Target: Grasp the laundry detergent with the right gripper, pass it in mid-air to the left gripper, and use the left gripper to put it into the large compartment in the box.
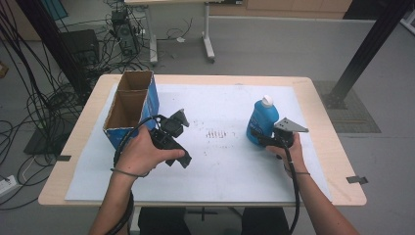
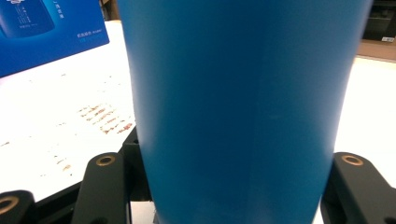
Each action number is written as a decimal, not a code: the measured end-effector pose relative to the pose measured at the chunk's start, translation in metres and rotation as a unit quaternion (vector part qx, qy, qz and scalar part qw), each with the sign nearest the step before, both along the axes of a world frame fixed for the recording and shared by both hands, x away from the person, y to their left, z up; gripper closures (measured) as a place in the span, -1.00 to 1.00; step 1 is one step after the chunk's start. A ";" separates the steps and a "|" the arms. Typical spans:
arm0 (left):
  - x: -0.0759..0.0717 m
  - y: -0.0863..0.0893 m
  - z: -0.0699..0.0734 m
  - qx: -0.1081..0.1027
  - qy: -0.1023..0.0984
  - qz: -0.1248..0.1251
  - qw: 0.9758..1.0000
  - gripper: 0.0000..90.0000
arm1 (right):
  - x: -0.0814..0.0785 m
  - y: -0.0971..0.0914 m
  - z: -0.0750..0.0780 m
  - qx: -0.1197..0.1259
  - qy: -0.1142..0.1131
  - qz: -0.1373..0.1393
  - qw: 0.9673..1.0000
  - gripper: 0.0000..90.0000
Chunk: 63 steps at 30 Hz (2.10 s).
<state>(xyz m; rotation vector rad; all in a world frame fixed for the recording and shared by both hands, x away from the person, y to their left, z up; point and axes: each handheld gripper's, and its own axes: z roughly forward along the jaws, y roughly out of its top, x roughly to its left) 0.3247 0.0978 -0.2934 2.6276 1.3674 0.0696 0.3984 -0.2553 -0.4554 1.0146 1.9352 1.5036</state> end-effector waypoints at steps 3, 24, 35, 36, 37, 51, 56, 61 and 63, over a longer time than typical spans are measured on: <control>0.000 0.000 0.001 0.001 0.002 -0.004 1.000 -0.81 | 0.000 0.000 0.000 -0.002 0.001 -0.001 1.000 -0.09; 0.007 0.001 0.016 0.002 -0.013 -0.035 0.999 -0.81 | -0.001 0.005 0.007 -0.002 -0.004 0.020 1.000 -0.08; 0.018 -0.004 0.031 -0.028 -0.021 -0.078 0.996 -0.81 | -0.005 0.010 0.031 -0.011 0.015 0.076 0.997 -0.08; 0.019 -0.004 0.034 -0.025 -0.024 -0.082 0.996 -0.81 | -0.006 0.010 0.034 -0.010 0.017 0.082 0.996 -0.08; 0.020 -0.004 0.036 -0.026 -0.026 -0.084 0.996 -0.81 | -0.006 0.010 0.037 -0.009 0.016 0.089 0.996 -0.08; 0.024 -0.003 0.074 -0.041 -0.025 -0.147 0.988 -0.81 | -0.006 0.012 0.074 0.016 0.020 0.164 0.986 -0.08; 0.025 -0.004 0.083 -0.036 -0.028 -0.168 0.985 -0.81 | -0.010 0.014 0.085 0.012 0.029 0.192 0.981 -0.08; 0.023 -0.006 0.092 -0.033 -0.029 -0.190 0.981 -0.81 | -0.015 0.017 0.094 0.012 0.031 0.220 0.975 -0.08; 0.022 -0.007 0.094 -0.033 -0.028 -0.197 0.979 -0.81 | -0.016 0.018 0.095 0.011 0.030 0.227 0.973 -0.08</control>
